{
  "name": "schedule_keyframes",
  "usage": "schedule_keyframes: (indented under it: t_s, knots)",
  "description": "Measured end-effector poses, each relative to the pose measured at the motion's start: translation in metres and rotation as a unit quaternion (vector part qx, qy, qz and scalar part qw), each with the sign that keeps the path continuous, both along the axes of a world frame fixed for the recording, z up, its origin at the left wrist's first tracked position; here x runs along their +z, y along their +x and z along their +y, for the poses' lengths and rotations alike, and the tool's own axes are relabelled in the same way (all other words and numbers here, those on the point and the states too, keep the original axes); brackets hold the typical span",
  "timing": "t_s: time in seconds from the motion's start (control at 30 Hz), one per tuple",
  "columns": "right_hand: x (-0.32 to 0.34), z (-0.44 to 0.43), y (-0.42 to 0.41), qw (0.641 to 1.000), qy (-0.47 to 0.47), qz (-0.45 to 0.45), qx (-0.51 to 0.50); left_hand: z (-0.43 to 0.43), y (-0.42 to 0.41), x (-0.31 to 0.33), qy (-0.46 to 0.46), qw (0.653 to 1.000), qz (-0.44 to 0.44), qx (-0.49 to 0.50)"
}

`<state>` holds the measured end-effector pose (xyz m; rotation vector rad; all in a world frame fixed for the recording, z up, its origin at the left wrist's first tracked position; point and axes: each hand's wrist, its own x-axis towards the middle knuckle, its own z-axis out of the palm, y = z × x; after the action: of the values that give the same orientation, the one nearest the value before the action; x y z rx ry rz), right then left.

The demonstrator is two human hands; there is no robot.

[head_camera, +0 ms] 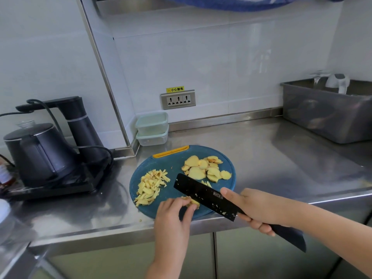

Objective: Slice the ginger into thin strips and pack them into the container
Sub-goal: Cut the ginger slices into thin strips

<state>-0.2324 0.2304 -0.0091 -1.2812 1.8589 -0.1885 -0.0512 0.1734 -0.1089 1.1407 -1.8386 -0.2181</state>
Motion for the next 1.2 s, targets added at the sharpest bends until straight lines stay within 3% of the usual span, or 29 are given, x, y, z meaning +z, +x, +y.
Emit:
schedule_keyframes:
  t_s: [0.47,0.6,0.7,0.83,0.93,1.07,1.2]
  knots:
    - [-0.009,-0.006,-0.013,0.996,0.049,-0.071,0.01,-0.005,0.001,-0.004,-0.026,1.0,-0.002,-0.007]
    - [-0.004,-0.011,-0.011,0.995,0.094,-0.034,-0.003,-0.005,0.001,-0.003,-0.026,1.0,-0.001,-0.017]
    - [-0.003,-0.013,-0.01,0.999,0.051,-0.005,-0.002,-0.005,0.001,-0.001,-0.026,1.0,-0.001,-0.017]
    - [0.005,-0.016,0.004,0.993,0.119,0.011,0.009,-0.005,0.001,-0.001,-0.035,0.999,0.01,-0.016]
    - [0.002,-0.017,0.003,0.997,0.053,0.057,0.01,-0.005,0.001,-0.001,-0.036,0.999,0.013,-0.016]
    - [0.009,-0.024,0.018,0.99,0.103,0.097,0.01,-0.004,0.002,-0.001,-0.037,0.999,0.019,-0.019]
    - [0.016,-0.021,0.023,0.984,0.08,0.155,0.024,-0.003,0.0,-0.001,-0.032,0.999,0.018,-0.015]
